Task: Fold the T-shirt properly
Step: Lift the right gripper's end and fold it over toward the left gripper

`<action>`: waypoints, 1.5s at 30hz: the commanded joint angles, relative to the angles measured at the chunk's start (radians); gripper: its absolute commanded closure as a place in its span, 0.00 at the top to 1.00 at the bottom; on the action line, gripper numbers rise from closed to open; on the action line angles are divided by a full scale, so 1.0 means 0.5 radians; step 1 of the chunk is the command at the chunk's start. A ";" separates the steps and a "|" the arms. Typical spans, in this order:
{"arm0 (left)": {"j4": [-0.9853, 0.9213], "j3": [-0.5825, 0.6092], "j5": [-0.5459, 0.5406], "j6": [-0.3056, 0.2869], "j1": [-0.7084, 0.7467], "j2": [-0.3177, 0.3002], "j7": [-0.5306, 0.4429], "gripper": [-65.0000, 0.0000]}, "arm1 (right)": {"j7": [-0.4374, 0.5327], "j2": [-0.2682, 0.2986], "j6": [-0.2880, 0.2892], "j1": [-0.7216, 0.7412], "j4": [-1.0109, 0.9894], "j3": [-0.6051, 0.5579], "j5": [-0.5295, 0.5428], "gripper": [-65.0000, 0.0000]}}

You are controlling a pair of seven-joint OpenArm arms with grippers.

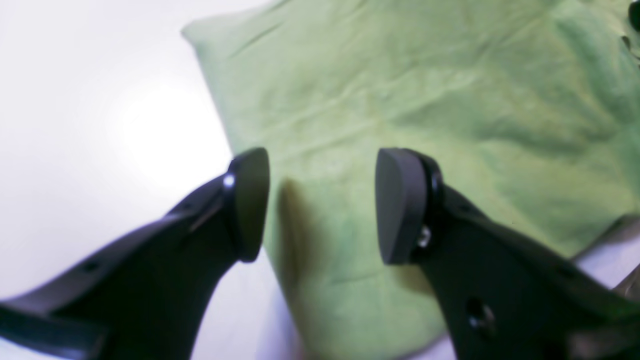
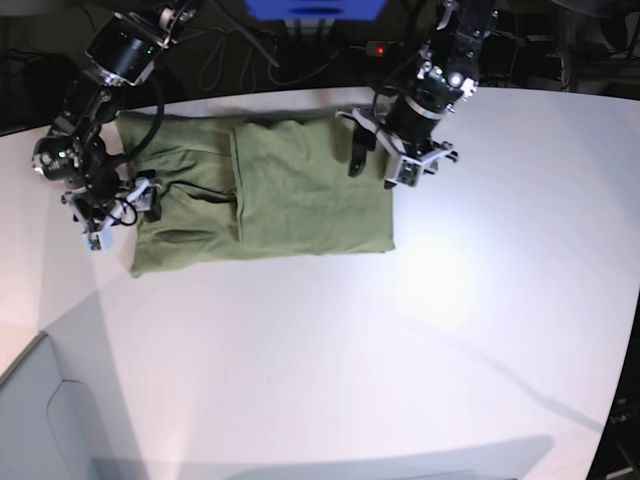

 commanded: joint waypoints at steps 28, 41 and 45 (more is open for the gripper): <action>-0.172 -0.004 -0.008 -0.006 -0.025 0.057 -0.041 0.50 | -0.063 -0.078 0.045 -0.202 0.140 -0.228 0.133 0.03; -0.172 -0.004 -0.008 -0.003 -0.022 0.054 -0.035 0.51 | -0.060 0.021 0.045 -0.238 0.873 -0.820 0.127 0.00; -0.175 -0.004 -0.005 -0.003 -0.025 0.054 -0.035 0.51 | -0.041 0.021 0.045 -0.275 1.008 -1.075 0.127 0.00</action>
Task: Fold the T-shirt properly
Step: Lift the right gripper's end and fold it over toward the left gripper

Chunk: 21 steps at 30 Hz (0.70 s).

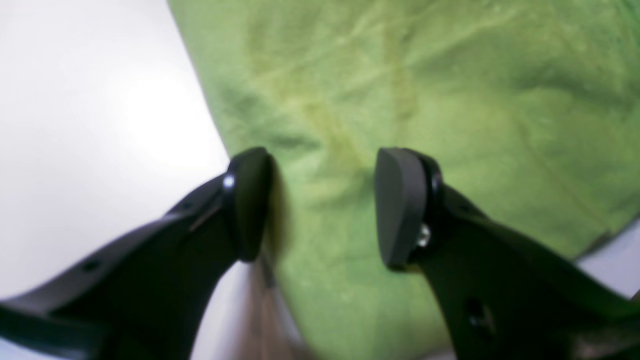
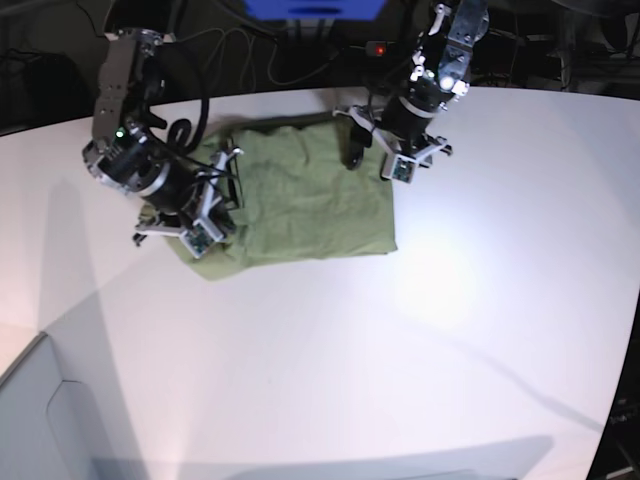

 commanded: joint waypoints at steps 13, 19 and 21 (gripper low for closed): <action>0.017 0.002 0.004 -0.005 0.019 -0.009 0.016 0.51 | 0.300 -0.210 0.042 0.076 -0.143 -0.891 -0.696 0.00; 0.029 0.002 -0.005 -0.005 0.037 -0.006 0.016 0.51 | 0.300 -0.283 0.042 0.214 -0.462 -1.057 -0.708 0.00; 0.038 0.002 0.007 -0.005 0.059 -0.006 0.016 0.51 | 0.300 -0.302 0.042 0.242 -0.518 -1.069 -0.708 0.00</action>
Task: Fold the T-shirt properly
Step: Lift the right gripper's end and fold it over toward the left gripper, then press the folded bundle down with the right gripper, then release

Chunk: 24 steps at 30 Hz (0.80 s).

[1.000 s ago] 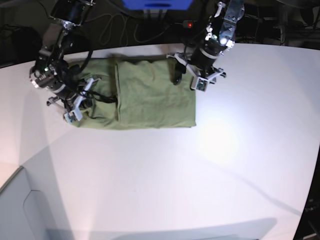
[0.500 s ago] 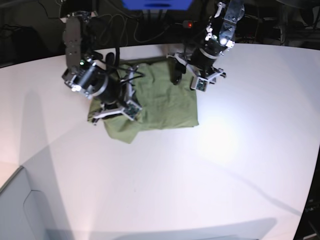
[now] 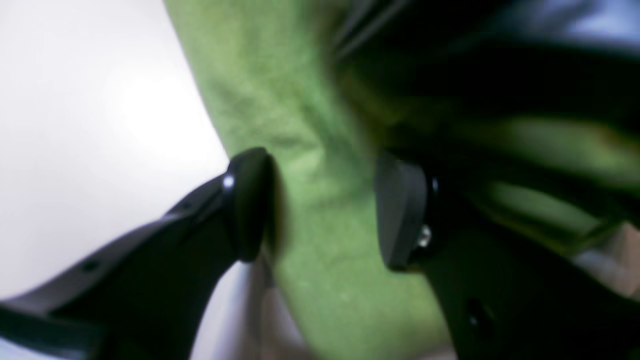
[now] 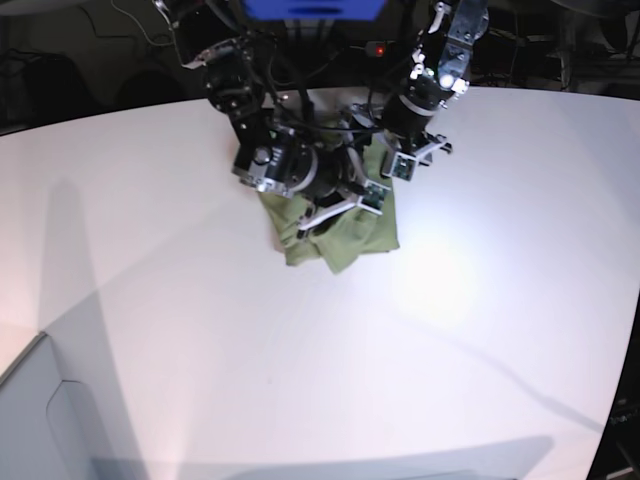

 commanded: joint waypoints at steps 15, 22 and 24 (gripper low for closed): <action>0.014 0.002 0.003 -0.005 0.044 -0.006 0.018 0.51 | 0.050 -0.048 0.036 0.056 0.017 0.006 0.039 0.39; 0.024 0.002 -0.006 -0.005 0.044 -0.006 0.018 0.51 | 0.179 -0.012 0.036 -0.165 0.514 0.233 0.039 0.61; 0.024 0.002 -0.009 -0.005 0.051 -0.006 0.018 0.51 | 0.176 -0.012 0.036 -0.178 0.579 0.377 0.039 0.61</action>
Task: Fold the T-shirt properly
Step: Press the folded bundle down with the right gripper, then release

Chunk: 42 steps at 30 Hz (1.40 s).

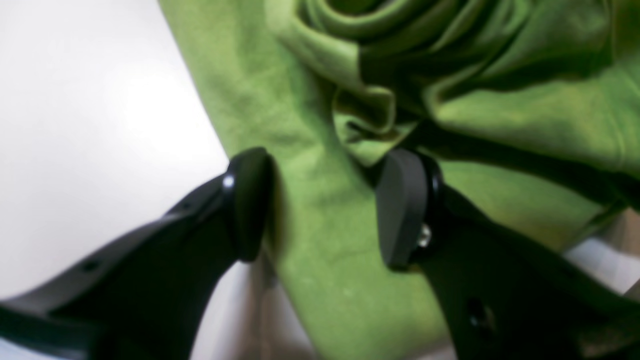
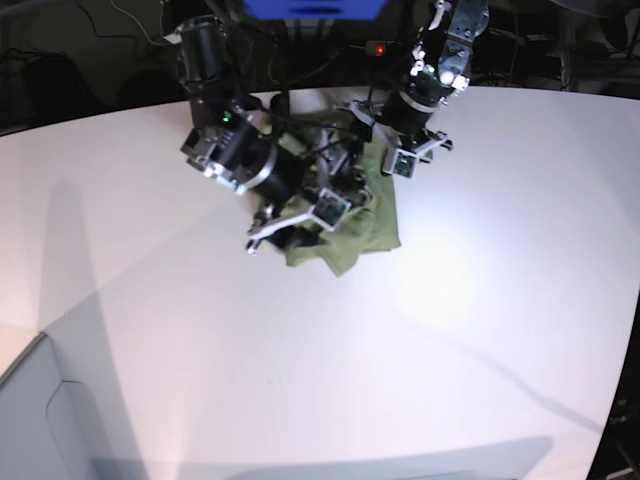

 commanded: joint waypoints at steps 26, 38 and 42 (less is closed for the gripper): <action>0.022 0.002 -0.013 -0.004 0.055 -0.006 0.018 0.51 | -0.508 0.160 0.036 0.315 -0.475 0.506 1.093 0.61; 0.022 0.002 -0.013 -0.004 0.055 -0.006 0.018 0.51 | -0.517 0.160 0.036 0.334 -0.527 0.537 1.093 0.62; 0.025 0.002 -0.013 -0.004 0.064 -0.006 0.015 0.51 | -0.521 0.160 0.036 0.380 -0.668 0.561 1.105 0.62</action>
